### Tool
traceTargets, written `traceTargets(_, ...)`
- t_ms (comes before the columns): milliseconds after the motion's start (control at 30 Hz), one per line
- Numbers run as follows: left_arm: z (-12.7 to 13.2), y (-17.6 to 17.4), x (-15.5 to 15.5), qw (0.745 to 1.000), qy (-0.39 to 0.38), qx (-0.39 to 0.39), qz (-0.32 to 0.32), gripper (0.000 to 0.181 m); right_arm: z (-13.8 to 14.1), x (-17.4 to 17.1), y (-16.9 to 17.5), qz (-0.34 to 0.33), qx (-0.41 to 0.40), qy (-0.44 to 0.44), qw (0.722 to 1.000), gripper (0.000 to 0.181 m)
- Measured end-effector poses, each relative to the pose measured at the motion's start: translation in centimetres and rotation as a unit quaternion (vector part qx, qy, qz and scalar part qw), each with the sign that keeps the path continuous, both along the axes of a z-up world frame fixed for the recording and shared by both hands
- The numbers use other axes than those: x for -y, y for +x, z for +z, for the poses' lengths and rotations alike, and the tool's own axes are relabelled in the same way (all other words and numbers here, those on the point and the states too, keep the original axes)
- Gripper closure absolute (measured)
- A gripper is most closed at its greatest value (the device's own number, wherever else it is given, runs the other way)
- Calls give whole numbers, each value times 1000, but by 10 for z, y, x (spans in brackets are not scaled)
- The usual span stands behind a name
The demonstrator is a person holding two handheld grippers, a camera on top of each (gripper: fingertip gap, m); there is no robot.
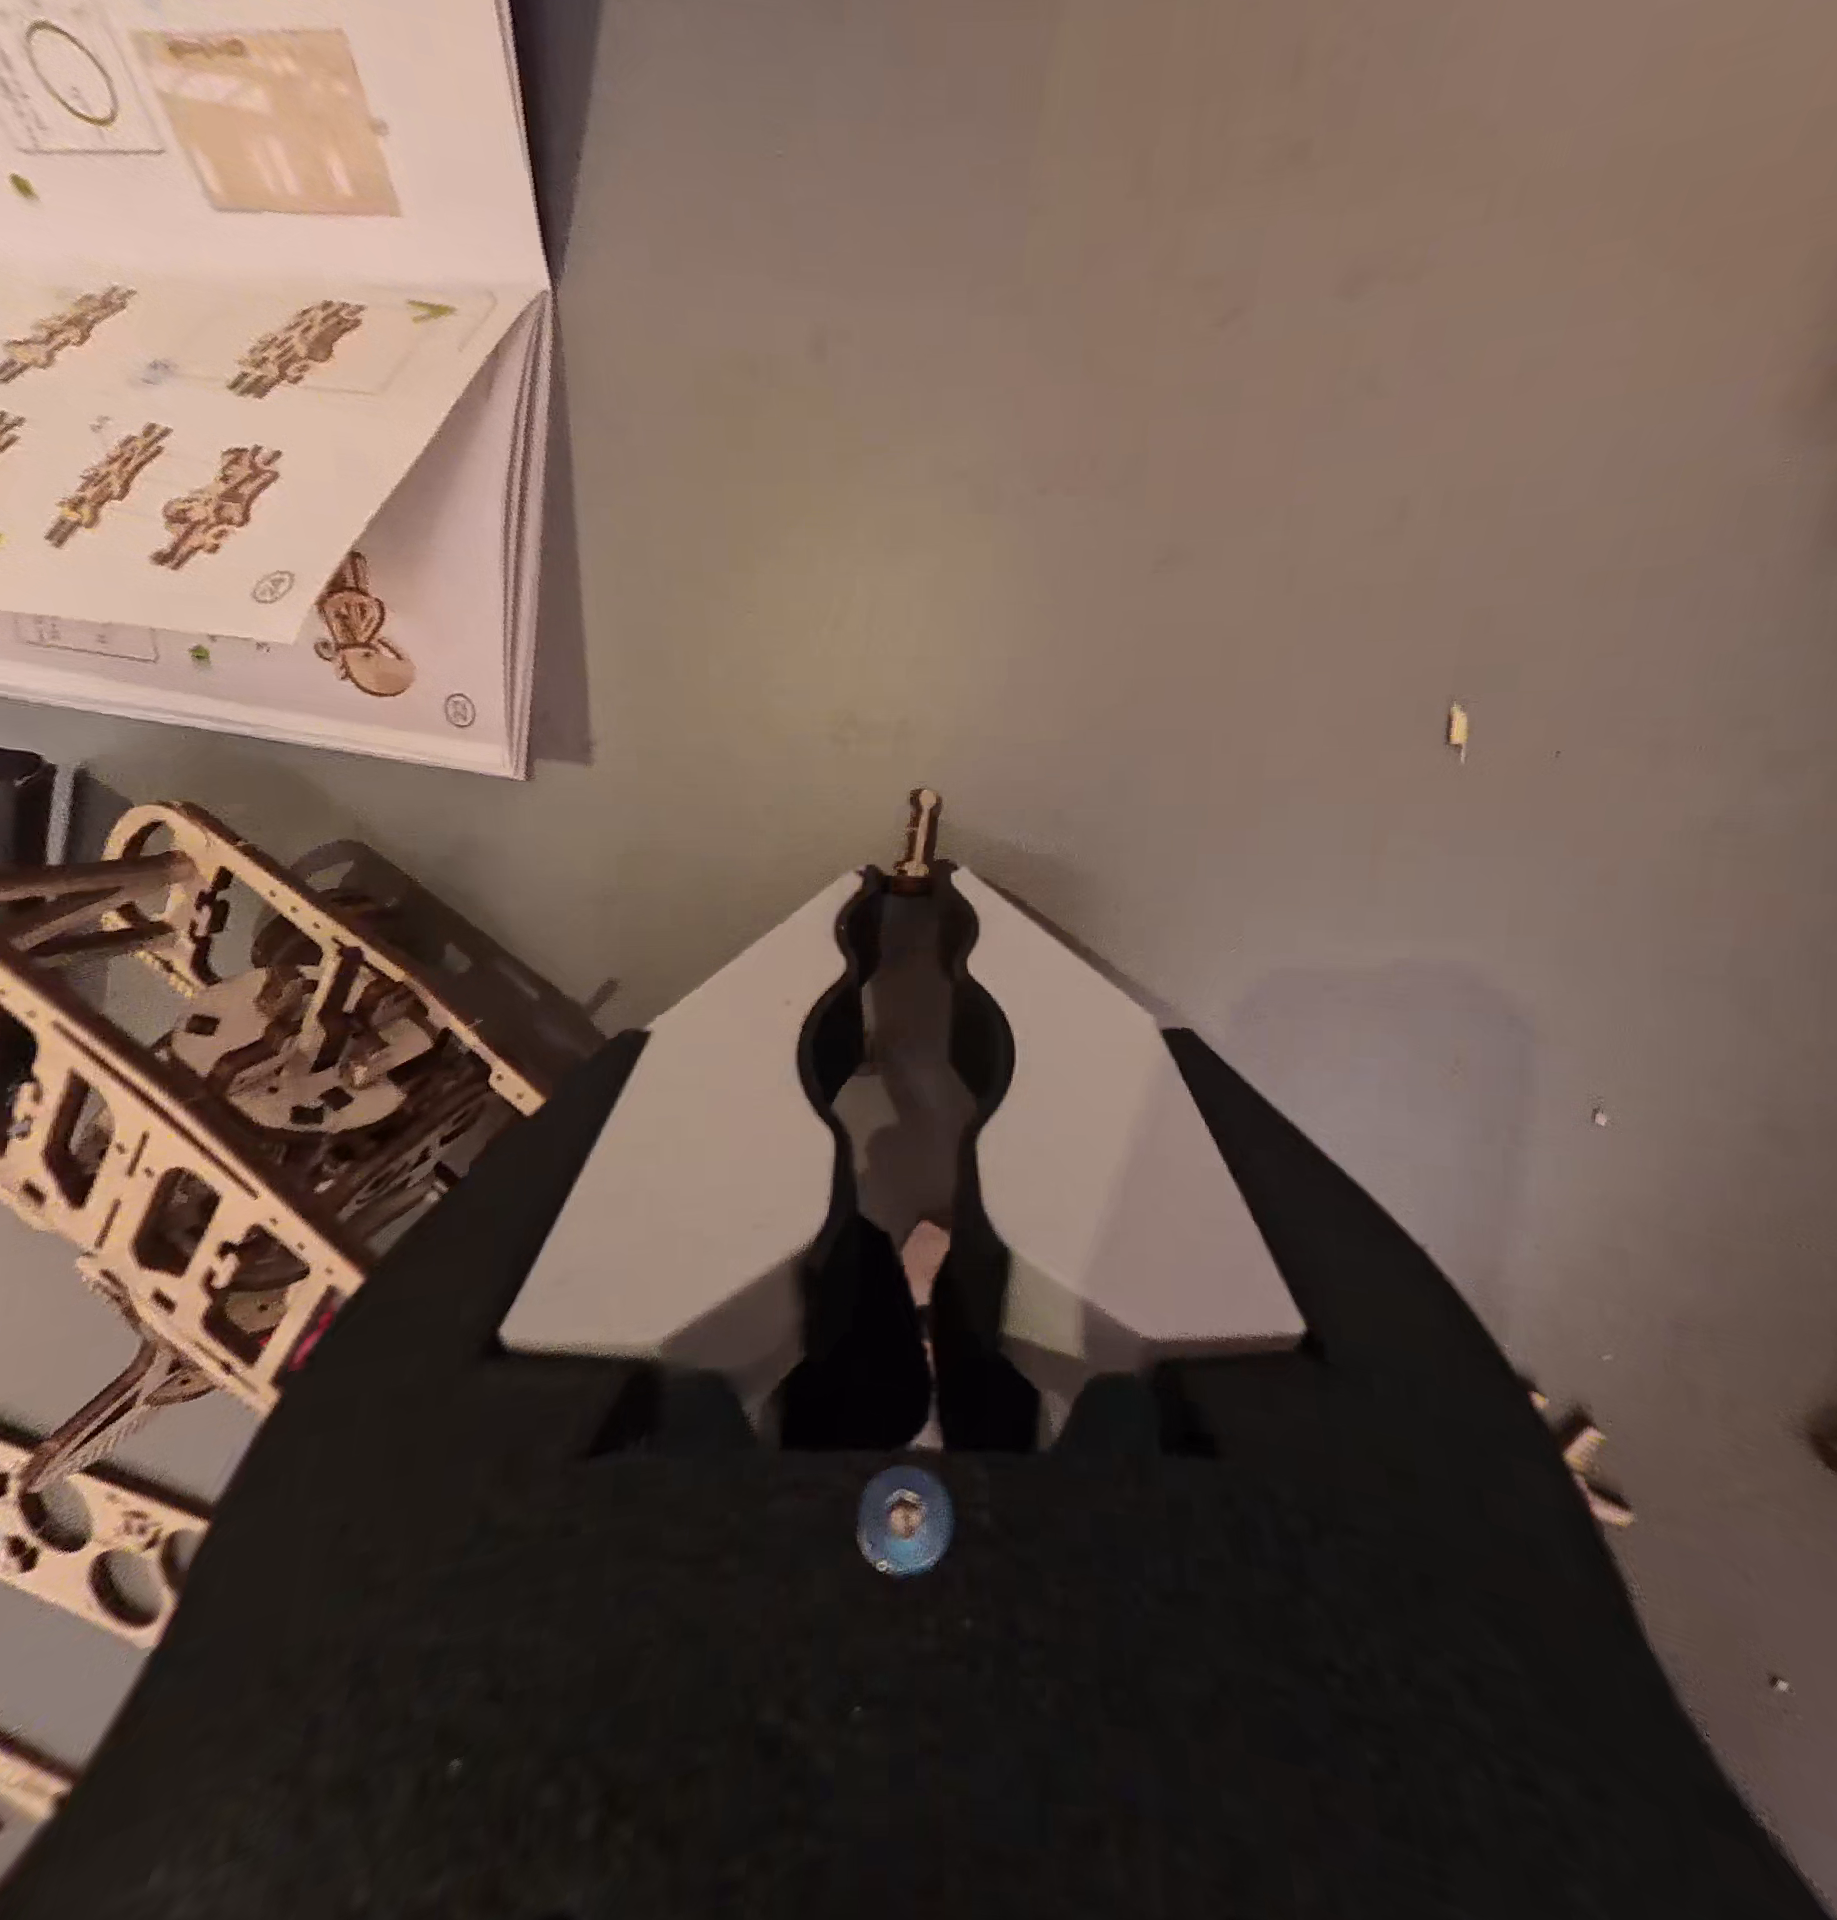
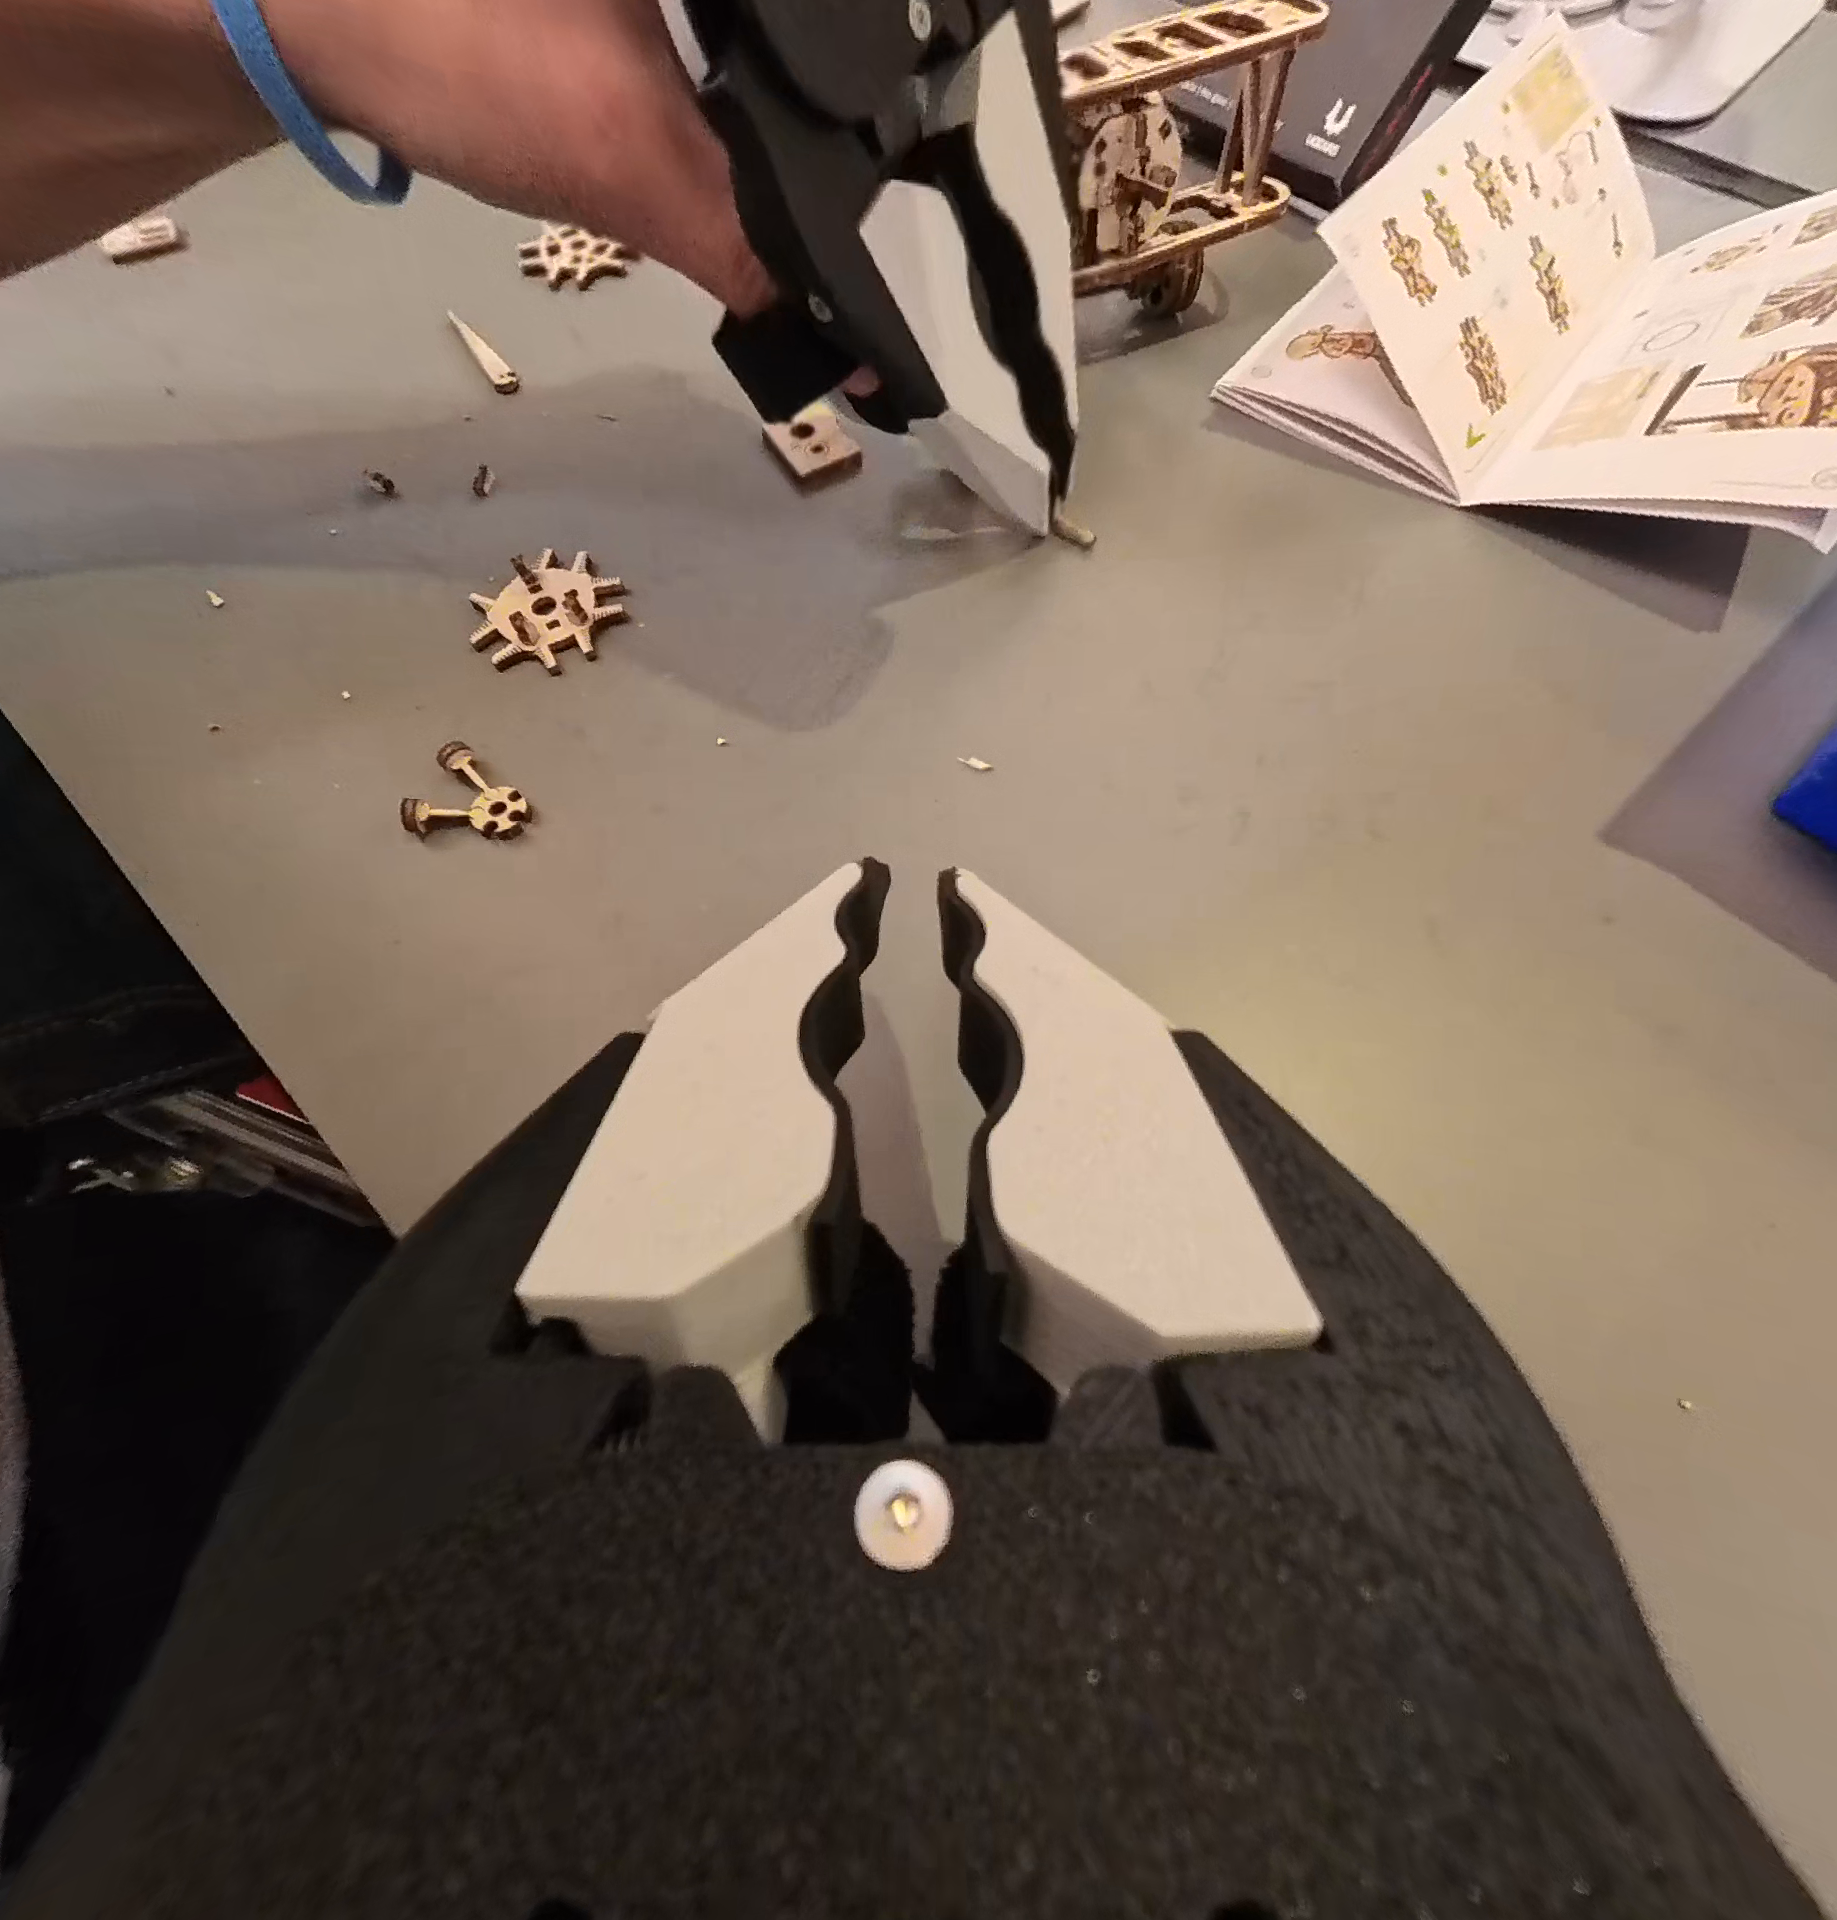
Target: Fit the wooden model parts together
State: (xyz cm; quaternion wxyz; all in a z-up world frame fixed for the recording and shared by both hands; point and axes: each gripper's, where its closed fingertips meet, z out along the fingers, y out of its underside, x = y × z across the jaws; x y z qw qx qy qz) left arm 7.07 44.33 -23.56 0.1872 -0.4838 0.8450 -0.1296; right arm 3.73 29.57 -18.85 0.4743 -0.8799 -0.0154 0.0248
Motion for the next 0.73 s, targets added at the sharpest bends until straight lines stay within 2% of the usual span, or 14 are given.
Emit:
traceTargets(167, 5, -3, 7, 999, -38, 13, 22, 175, 1, 2, 3, -5, -9, 5, 1000, 171)
traceTargets(233, 19, -2, 21, 991, -116, 45, 54, 175, 3, 0, 2, -3, -20, 12, 1000, 171)
traceTargets(300, 41, -3, 45, 960, -250, 84, 93, 175, 10, -4, 2, -14, -38, 32, 999, 169)
traceTargets(333, 54, -5, 57, 937, -316, 101, 109, 175, 16, -7, 3, -20, -52, 49, 997, 168)
traceTargets(400, 80, -10, 76, 876, -443, 128, 142, 175, 35, -12, 2, -24, -76, 98, 992, 148)
traceTargets(433, 94, -13, 86, 835, -511, 133, 156, 175, 41, -14, 3, -23, -69, 111, 991, 139)
traceTargets(533, 125, -29, 110, 702, -682, 101, 180, 176, 59, -17, -6, 1, -6, 149, 989, 136)
traceTargets(633, 135, -47, 127, 601, -774, 42, 194, 176, 69, -19, -23, 44, 43, 162, 985, 134)
traceTargets(700, 142, -60, 135, 550, -812, 10, 196, 176, 73, -16, -30, 64, 59, 163, 983, 131)
traceTargets(733, 144, -67, 139, 535, -823, -6, 193, 176, 75, -14, -36, 80, 57, 161, 982, 131)
